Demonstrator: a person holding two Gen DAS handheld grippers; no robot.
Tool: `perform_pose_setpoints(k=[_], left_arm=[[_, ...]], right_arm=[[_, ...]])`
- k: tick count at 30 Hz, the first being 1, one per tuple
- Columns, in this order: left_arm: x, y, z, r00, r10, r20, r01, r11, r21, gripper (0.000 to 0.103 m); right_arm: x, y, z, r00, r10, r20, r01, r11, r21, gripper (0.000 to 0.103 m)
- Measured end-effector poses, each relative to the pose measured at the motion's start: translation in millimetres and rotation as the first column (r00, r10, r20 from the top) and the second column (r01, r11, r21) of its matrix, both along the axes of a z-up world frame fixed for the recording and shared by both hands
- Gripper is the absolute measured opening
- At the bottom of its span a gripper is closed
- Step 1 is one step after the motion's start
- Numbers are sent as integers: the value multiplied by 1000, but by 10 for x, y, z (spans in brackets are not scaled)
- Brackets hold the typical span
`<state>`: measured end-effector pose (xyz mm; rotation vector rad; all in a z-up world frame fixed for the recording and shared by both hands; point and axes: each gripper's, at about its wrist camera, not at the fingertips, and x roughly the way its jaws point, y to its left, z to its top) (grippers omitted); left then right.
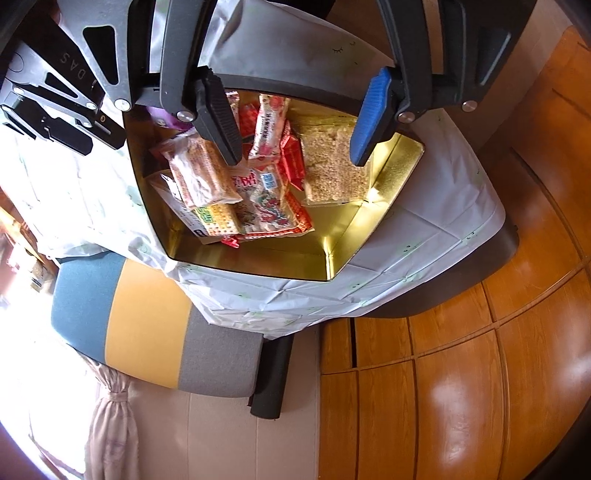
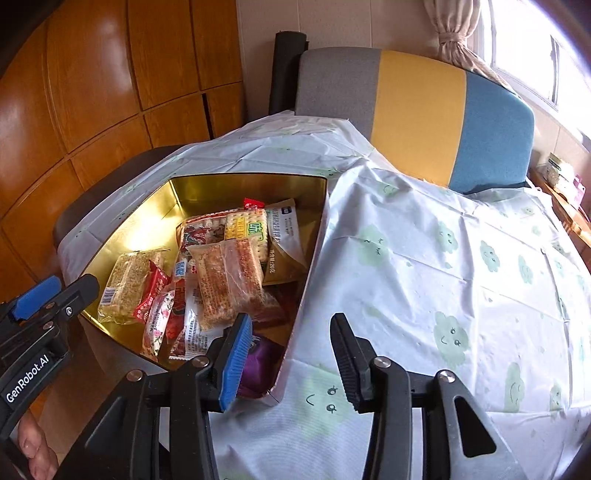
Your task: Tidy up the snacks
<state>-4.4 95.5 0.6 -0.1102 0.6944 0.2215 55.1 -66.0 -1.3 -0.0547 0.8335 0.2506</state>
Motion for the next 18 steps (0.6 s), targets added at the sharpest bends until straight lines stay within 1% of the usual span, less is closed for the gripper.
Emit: perform_pose_setpoints(k=[5,7,12,18], left_arm=[[-32,-107,3,1000,-25,8,25,1000,12,66],[-40,-129,11,1000,-27,12,27,1000,17,70],[-49,-169,13,999,-35,16,35,999,31,70],[-62,-168,23,999,-36,18,35,999,32,70]], right_arm=[[-66,-109,-15,999,-40,10,40,999,-4,45],[-86,-142,-10,999,-51,17,51,999,-2,45],[-119,-198,-6,998,-66,22,66,998,0,45],[-141,-171,-9,998,-55,26,55,998,-8,45]])
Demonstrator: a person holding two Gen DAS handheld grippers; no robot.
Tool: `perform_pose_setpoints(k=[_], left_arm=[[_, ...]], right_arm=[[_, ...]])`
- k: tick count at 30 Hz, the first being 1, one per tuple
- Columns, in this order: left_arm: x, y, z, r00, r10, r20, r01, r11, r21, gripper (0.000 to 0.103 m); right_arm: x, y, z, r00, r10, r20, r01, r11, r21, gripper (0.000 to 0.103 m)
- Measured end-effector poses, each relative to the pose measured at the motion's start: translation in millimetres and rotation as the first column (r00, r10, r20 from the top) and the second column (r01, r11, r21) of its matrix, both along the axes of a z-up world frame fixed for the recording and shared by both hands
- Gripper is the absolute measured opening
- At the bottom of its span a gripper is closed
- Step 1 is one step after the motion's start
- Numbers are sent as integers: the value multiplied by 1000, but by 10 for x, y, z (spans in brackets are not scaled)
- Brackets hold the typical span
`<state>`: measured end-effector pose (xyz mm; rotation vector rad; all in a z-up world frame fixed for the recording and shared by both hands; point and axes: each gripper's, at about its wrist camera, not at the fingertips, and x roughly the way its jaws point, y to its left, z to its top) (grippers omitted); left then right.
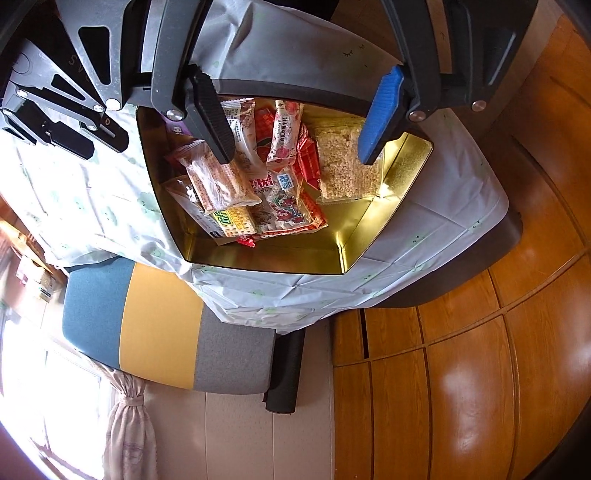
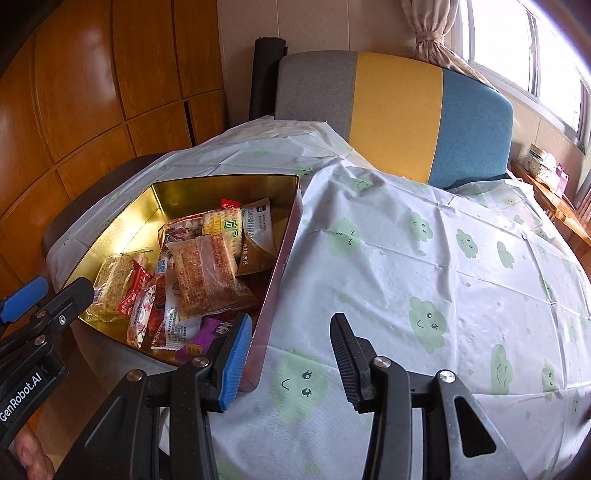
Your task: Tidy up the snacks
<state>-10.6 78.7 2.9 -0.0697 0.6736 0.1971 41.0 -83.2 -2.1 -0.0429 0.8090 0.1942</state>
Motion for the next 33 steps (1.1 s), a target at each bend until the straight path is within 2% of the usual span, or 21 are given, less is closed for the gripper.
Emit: perform_pose_setpoints(k=[33], left_arm=[[-15,23,23,1000,-2,5,2,1000,8,71]], right_arm=[[-15,30,-8,1000,11,9,-11,1000,-1,45]])
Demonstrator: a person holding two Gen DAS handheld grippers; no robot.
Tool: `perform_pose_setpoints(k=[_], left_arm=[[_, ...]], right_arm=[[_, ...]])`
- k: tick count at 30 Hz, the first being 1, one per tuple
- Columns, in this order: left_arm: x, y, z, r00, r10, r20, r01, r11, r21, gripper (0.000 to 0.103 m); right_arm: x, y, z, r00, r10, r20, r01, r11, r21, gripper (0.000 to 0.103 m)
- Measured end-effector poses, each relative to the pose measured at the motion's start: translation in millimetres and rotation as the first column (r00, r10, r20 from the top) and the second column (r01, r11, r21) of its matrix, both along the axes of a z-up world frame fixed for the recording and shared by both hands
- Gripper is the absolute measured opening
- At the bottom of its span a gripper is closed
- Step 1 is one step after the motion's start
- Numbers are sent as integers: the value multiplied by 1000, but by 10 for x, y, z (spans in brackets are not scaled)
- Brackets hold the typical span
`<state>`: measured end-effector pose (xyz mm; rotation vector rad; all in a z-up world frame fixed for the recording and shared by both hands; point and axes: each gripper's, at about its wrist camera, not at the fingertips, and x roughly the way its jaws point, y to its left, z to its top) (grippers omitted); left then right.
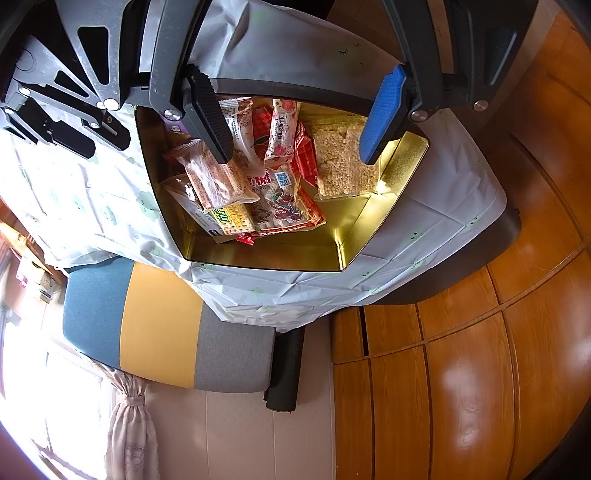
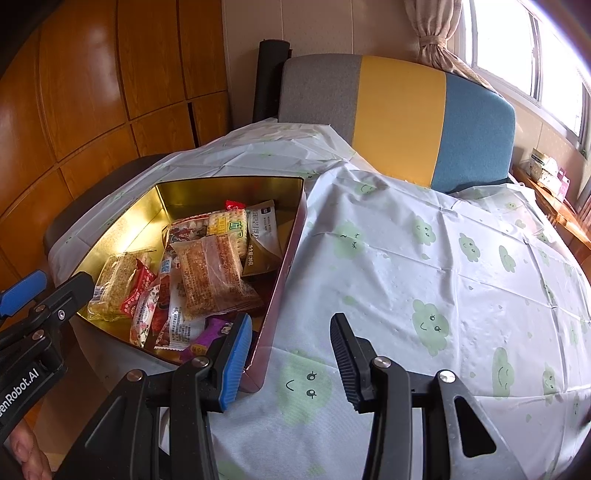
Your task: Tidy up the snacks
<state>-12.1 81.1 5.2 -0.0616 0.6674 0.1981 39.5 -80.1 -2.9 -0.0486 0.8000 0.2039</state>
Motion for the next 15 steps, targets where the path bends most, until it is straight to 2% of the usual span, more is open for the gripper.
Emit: perform_pose_setpoints(k=[15], left_arm=[[24,-41,-10,1000,-5,2,5,1000,12,71]], right_arm=[[22,-46,-17,1000,2,-6,-2,1000,-1,45]])
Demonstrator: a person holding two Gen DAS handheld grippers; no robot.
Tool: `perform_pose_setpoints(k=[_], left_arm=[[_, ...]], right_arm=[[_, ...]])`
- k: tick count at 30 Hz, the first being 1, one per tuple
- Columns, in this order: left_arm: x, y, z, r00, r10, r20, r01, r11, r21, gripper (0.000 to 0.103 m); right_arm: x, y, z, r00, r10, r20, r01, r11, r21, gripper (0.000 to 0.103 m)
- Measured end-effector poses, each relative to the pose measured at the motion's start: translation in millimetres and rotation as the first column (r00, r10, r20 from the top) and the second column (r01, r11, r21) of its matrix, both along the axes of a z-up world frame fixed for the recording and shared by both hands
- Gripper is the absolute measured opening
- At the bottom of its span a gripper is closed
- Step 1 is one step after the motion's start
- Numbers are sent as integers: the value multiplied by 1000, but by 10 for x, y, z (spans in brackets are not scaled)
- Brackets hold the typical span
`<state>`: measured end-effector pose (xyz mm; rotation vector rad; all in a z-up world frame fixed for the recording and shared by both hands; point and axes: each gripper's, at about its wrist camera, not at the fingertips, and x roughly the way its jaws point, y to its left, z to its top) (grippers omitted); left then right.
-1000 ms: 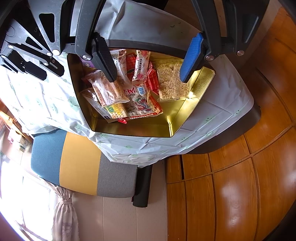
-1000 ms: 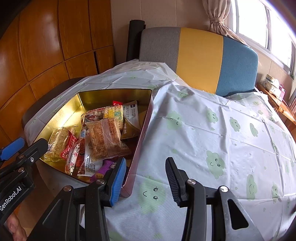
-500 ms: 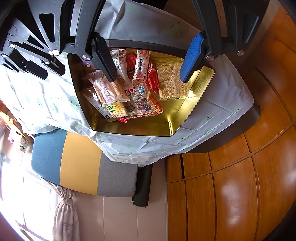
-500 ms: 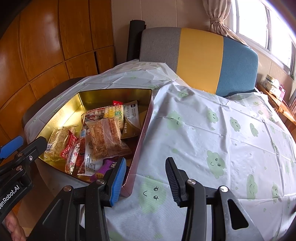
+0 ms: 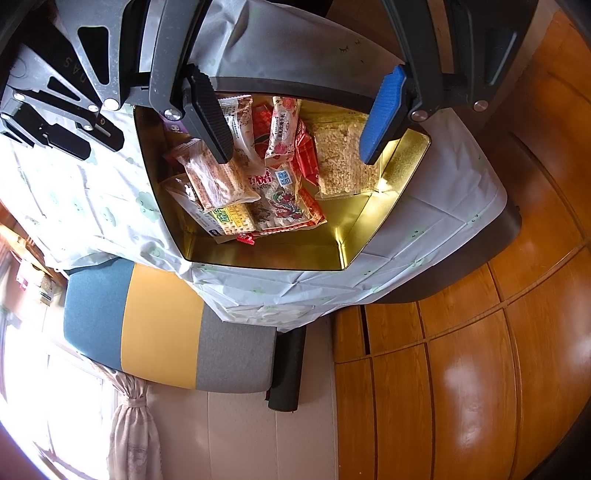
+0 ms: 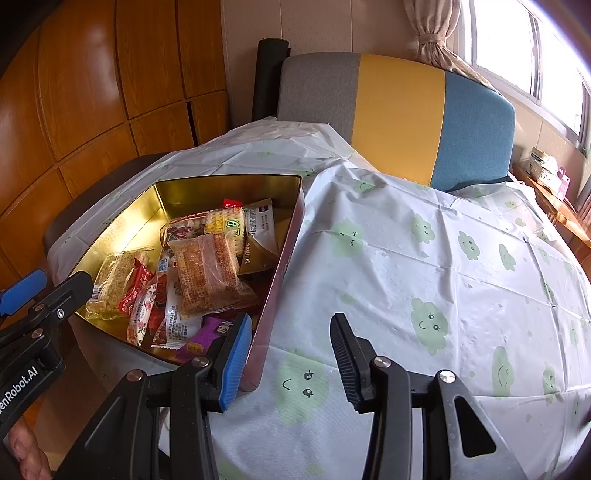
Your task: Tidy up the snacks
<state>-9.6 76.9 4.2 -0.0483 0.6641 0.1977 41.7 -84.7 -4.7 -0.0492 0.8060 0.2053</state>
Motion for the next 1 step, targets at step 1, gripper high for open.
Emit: perform_pose_setpoints(k=[1], left_arm=[[10,1,3,1000,-1,-2,1,1000,0,71]], right_arm=[[14,-23,2,1000,4,-2,-4,1000,-2,45]])
